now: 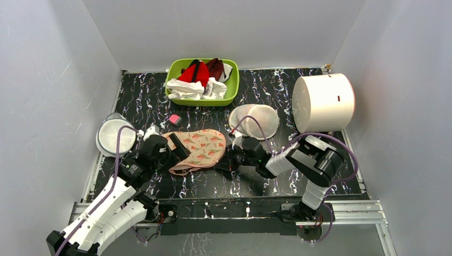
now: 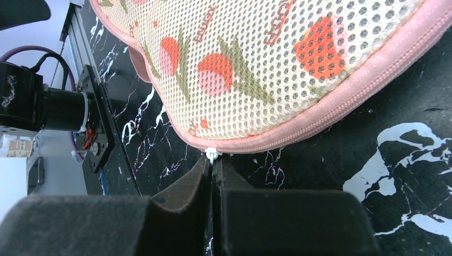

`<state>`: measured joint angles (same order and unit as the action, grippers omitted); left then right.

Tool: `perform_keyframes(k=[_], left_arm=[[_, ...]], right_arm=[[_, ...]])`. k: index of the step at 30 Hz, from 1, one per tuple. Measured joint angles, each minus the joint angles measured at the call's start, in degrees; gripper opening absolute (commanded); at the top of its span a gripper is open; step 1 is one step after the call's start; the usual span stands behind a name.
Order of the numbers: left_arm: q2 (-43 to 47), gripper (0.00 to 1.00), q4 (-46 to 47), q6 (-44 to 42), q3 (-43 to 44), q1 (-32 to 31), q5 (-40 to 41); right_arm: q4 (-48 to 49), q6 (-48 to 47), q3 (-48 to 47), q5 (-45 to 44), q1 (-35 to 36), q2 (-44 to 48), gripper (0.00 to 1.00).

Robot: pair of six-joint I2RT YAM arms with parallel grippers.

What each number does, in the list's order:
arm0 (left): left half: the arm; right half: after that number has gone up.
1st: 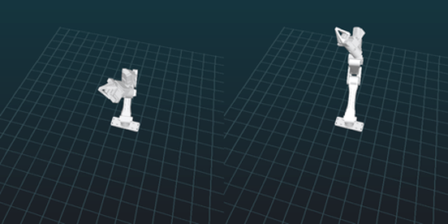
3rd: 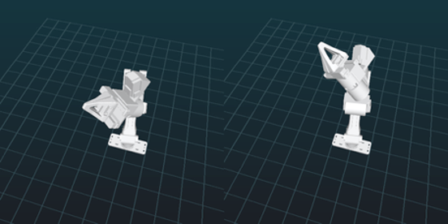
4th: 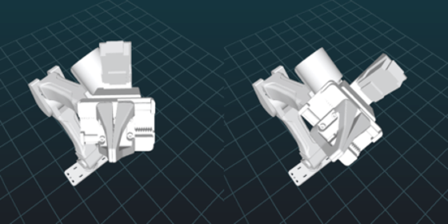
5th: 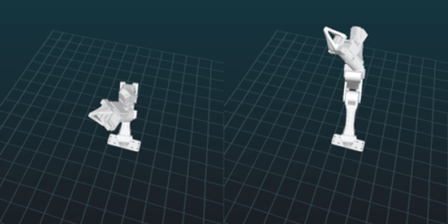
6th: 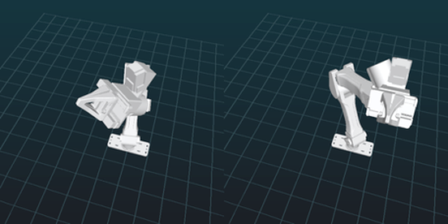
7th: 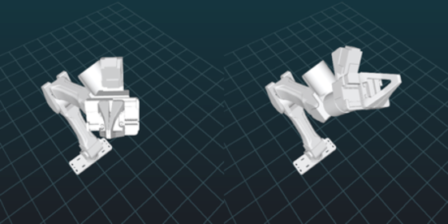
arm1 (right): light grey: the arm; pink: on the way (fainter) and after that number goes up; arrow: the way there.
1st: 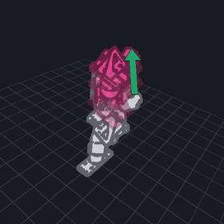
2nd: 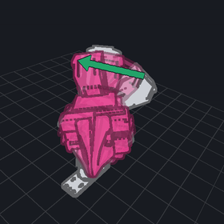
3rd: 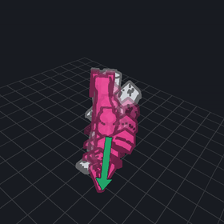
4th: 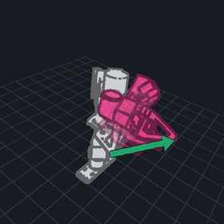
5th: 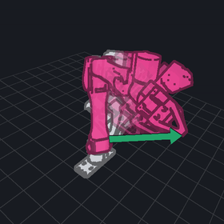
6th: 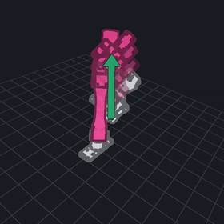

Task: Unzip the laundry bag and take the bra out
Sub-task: Unzip the laundry bag at the center of the board.

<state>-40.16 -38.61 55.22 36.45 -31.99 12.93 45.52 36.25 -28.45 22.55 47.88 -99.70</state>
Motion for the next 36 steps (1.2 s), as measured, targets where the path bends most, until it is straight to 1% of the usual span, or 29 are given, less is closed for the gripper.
perform_keyframes(k=[2, 4, 7, 9, 10, 12, 13, 18, 20, 22, 24, 28, 29, 34, 36], left_arm=[[0.8, 0.94, 3.2, -0.7, -0.2, 0.0, -4.0], [-0.3, 0.92, 7.6, -0.8, -1.1, 0.0, -9.2], [-5.6, 0.94, 16.2, -0.2, -3.5, -0.5, -16.6], [-9.8, 0.94, 20.8, 1.0, -5.2, -2.2, -18.7], [-11.1, 0.92, 22.1, 1.5, -5.6, -3.1, -19.1], [-14.1, 0.77, 24.3, 3.4, -5.7, -5.5, -19.2], [-15.2, 0.75, 25.4, 4.8, -5.7, -6.4, -18.7], [-21.7, 0.78, 26.6, 14.5, -5.9, -8.3, -14.5], [-24.5, 0.78, 28.3, 18.4, -7.0, -8.3, -13.5], [-27.3, 0.76, 29.4, 21.0, -7.8, -8.3, -13.0], [-29.1, 0.72, 29.7, 22.7, -7.9, -8.4, -12.3], [-29.0, 0.52, 30.2, 23.8, -7.8, -8.4, -10.0], [-28.8, 0.47, 30.2, 24.0, -8.0, -8.4, -9.4], [-26.2, 0.27, 30.8, 24.6, -9.9, -8.4, -7.2], [-25.0, 0.22, 30.8, 24.6, -10.5, -8.4, -6.7]], right_arm=[[-0.2, -0.2, 0.0, -0.1, 0.0, 0.0, 0.00], [-0.3, -0.2, 0.0, -0.1, 0.0, 0.1, 0.00], [-0.3, -0.2, 0.0, -0.1, 0.0, 0.6, 0.00], [-0.3, -0.2, 0.0, -0.1, 0.0, 1.0, 0.00], [-0.3, -0.2, 0.0, -0.1, 0.0, 1.1, 0.00], [-0.3, -0.1, 0.0, -0.1, 0.0, 1.3, 0.00], [-0.3, -0.1, 0.0, -0.1, 0.0, 1.5, 0.00], [-0.3, -0.1, 0.0, -0.1, 0.0, 2.1, 0.00], [-0.3, -0.1, 0.0, -0.1, 0.0, 2.1, 0.00], [-0.3, -0.1, 0.1, -0.1, 0.0, 2.1, 0.00], [-0.3, -0.1, 0.1, -0.1, 0.0, 2.1, 0.00], [-0.2, 0.1, 0.2, -0.3, 0.7, 2.2, 0.00], [-0.2, 0.1, 0.2, -0.3, 1.0, 2.2, 0.00], [-0.2, 0.1, 0.2, -0.3, 2.0, 2.2, 0.00], [-0.3, 0.0, 0.2, -0.3, 2.0, 2.2, 0.00]])
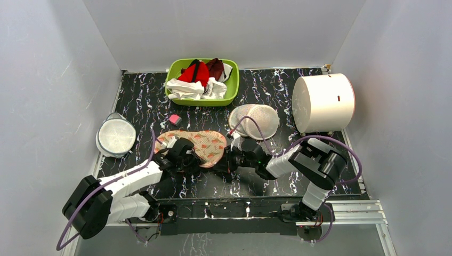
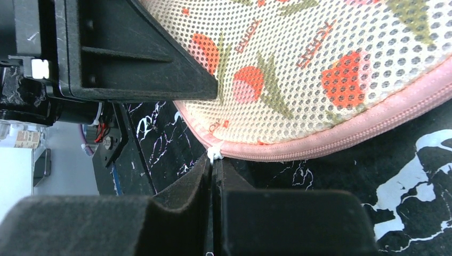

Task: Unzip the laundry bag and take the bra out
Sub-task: Unzip the laundry bag at the center of the board.

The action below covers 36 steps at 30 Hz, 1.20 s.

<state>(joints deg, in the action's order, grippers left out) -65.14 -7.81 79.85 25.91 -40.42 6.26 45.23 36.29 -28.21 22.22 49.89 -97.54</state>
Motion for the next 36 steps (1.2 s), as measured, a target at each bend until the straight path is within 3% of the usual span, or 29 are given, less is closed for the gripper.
perform_keyframes(k=[7, 20, 29, 34, 36], left_arm=[[5.2, 0.00, -0.3, -0.6, -2.1, 0.0, 0.8], [13.9, 0.00, -2.5, -7.1, -5.3, 0.1, -0.5], [3.5, 0.00, -4.6, -17.0, 1.4, 4.3, -4.2], [2.3, 0.25, -6.8, -20.3, 2.9, 4.6, -4.6], [3.4, 0.39, -7.8, -21.5, 2.4, 5.0, -4.3]], right_arm=[[-2.7, -1.8, 0.8, -0.3, 0.2, 0.9, 0.00], [-11.3, -7.8, 5.3, -1.0, -8.5, 11.7, 0.00], [-16.8, -11.2, 6.7, 0.7, -9.4, 16.5, 0.00], [-15.7, -10.7, 8.5, 1.8, -9.4, 16.8, 0.00], [-15.8, -10.7, 9.3, 1.5, -9.4, 16.9, 0.00]])
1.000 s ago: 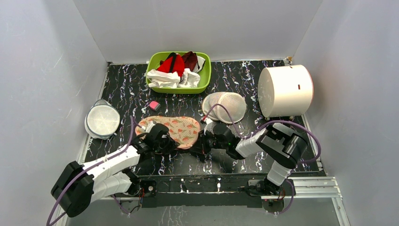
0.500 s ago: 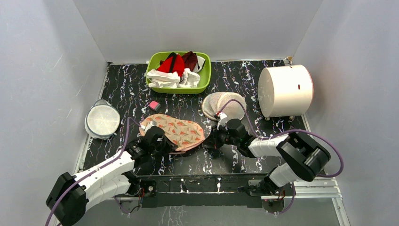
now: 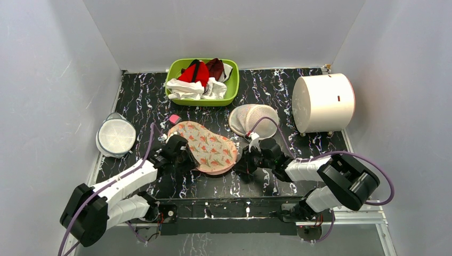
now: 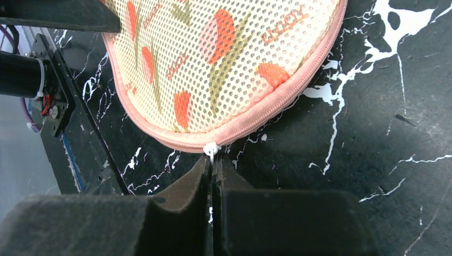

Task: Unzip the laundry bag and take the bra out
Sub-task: Unzip the laundry bag at the center of the board.

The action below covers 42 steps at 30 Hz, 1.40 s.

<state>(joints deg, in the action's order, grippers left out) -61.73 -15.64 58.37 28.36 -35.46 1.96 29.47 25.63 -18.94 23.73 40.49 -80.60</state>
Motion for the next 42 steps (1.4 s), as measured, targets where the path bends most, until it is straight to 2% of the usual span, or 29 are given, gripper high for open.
perform_keyframes(k=[2, 7, 13, 22, 31, 33, 37, 42], left_arm=[[2.1, 0.56, -0.3, -0.8, -1.4, 0.5, 0.0], [7.6, 0.88, -0.3, -0.9, -3.9, 0.8, -1.3], [10.9, 0.98, -0.2, 0.3, -4.5, 0.8, -4.1], [15.1, 0.98, 7.2, 8.2, -11.5, 0.3, -10.5], [4.5, 0.98, 19.3, 13.1, -12.1, -1.8, -12.3], [1.8, 0.92, 21.4, 13.1, -11.1, -1.9, -12.7], [-1.7, 0.72, 21.0, 11.1, -8.5, -2.0, -12.1], [-0.2, 0.48, 19.3, 9.9, -8.3, -2.0, -10.0]], right_arm=[[-0.1, 0.2, 0.1, -0.2, 0.0, 0.0, 0.00], [0.8, 0.6, -1.5, -0.2, 0.2, -1.6, 0.00], [3.3, 1.8, -3.4, -0.1, 1.5, -4.8, 0.00], [5.7, 2.6, -4.3, 0.2, 2.6, -7.4, 0.00], [7.5, 3.5, -4.3, 0.2, 4.1, -7.6, 0.00], [7.6, 3.5, -4.3, 0.0, 4.8, -7.6, 0.00], [7.7, 3.5, -4.3, -0.3, 6.0, -7.6, 0.00], [7.6, 3.5, -4.4, -1.3, 7.2, -7.6, 0.00]])
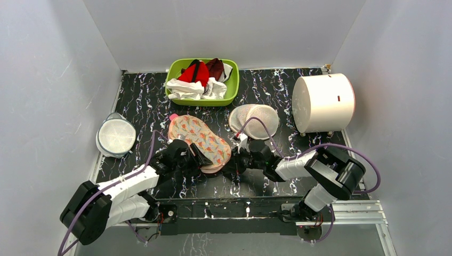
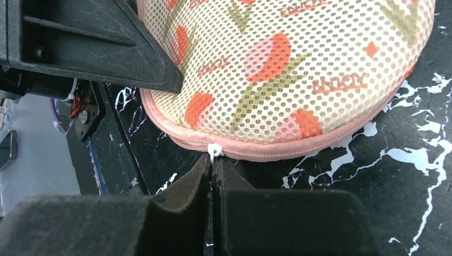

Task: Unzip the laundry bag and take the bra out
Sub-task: Unzip the laundry bag at the center of the board.

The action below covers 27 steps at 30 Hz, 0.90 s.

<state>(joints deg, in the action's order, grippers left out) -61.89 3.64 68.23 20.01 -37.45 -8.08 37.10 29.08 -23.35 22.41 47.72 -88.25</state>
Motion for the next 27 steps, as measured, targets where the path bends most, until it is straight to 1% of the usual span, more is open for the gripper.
perform_keyframes(k=[2, 4, 9, 13, 19, 27], left_arm=[[0.9, 0.39, -1.0, -0.3, 0.0, 0.0, 0.5], [1.6, 0.32, -2.0, -0.7, 0.0, 0.0, 1.0], [3.4, 0.21, -4.9, -1.4, 0.0, 0.0, 2.3], [5.1, 0.15, -7.2, -1.8, 0.1, 0.1, 3.2], [7.6, 0.00, -10.1, -2.3, 0.5, 0.2, 3.8], [12.5, 0.00, -14.6, -2.5, 0.6, 0.3, 4.3]], right_arm=[[0.0, -0.1, 0.0, 0.0, 0.2, 0.0, 0.00], [-0.1, -0.3, -0.1, -0.1, 0.3, -0.1, 0.00], [-2.1, -1.4, -1.2, -0.3, 0.3, -0.5, 0.00], [-3.3, -2.3, -1.3, -1.2, 0.6, -0.5, 0.00], [-4.3, -3.1, -1.3, -1.7, 0.7, -0.5, 0.00], [-5.7, -3.6, -0.7, -3.3, 0.8, 0.6, 0.00]])
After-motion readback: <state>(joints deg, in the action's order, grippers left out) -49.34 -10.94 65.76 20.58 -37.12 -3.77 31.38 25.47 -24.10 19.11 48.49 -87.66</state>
